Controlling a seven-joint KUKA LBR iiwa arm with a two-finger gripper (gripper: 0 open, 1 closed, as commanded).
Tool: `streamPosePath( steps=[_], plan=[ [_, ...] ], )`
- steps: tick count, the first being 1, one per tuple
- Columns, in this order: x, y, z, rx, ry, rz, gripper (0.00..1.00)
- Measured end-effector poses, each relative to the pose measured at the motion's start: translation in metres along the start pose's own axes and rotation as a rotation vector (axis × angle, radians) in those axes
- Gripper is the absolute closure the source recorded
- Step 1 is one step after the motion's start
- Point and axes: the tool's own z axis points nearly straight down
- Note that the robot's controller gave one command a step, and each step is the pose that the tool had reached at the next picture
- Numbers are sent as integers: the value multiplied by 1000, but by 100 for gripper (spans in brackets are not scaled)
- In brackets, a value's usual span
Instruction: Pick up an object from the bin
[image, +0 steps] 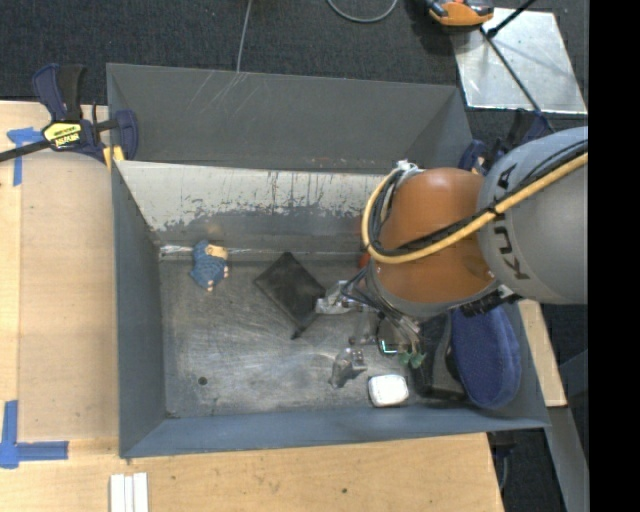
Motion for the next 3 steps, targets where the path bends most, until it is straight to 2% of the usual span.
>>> streamPosePath(
  steps=[1, 2, 3],
  plan=[
    [-2, 0, -4, 0, -8, 2, 100],
    [14, 35, 56, 0, -3, -173, 100],
    [13, 34, 54, 0, -6, -170, 0]
  ],
)
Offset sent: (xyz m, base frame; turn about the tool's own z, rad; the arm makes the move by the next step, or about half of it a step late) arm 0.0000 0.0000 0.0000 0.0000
